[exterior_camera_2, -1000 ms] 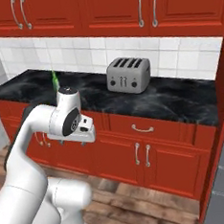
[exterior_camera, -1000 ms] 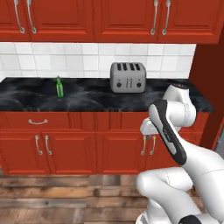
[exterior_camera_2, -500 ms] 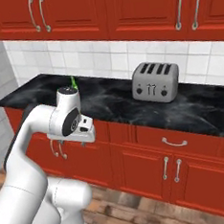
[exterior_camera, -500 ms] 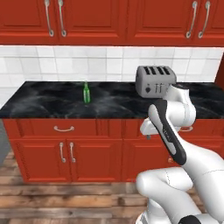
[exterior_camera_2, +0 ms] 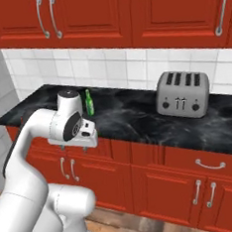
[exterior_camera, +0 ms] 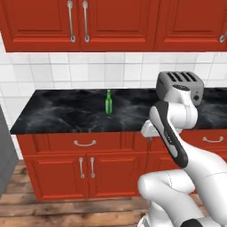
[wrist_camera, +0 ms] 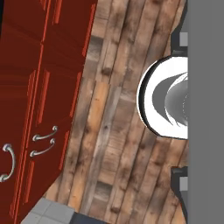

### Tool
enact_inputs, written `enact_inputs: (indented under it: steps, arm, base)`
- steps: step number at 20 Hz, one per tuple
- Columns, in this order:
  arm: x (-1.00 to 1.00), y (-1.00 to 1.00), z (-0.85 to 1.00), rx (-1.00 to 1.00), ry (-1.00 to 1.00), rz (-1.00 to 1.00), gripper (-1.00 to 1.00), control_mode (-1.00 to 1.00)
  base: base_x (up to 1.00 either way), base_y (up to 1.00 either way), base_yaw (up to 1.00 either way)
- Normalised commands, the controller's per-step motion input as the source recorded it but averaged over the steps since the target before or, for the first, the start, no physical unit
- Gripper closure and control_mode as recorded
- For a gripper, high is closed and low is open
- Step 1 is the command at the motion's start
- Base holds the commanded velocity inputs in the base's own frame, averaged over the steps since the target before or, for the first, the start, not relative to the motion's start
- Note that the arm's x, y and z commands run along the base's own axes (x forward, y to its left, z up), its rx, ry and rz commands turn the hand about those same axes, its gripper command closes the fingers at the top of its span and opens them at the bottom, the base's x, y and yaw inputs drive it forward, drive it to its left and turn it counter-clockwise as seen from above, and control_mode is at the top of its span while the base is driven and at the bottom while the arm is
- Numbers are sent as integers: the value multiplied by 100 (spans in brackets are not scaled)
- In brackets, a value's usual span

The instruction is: Place the drinks on the dining counter in a tight cluster.

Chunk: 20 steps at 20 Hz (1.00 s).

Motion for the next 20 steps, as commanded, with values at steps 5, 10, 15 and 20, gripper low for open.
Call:
enact_inputs:
  steps: [5, 10, 15, 20]
  arm:
    - [0, 0, 0, 0, 0, 0, -100, 100]
    - [0, 0, 0, 0, 0, 0, -100, 100]
    - [0, 0, 0, 0, 0, 0, -100, 100]
    - [0, 0, 0, 0, 0, 0, -100, 100]
  base:
    - [69, 50, -20]
    - [67, 50, -23]
    - [61, 56, -20]
    - [58, 50, -16]
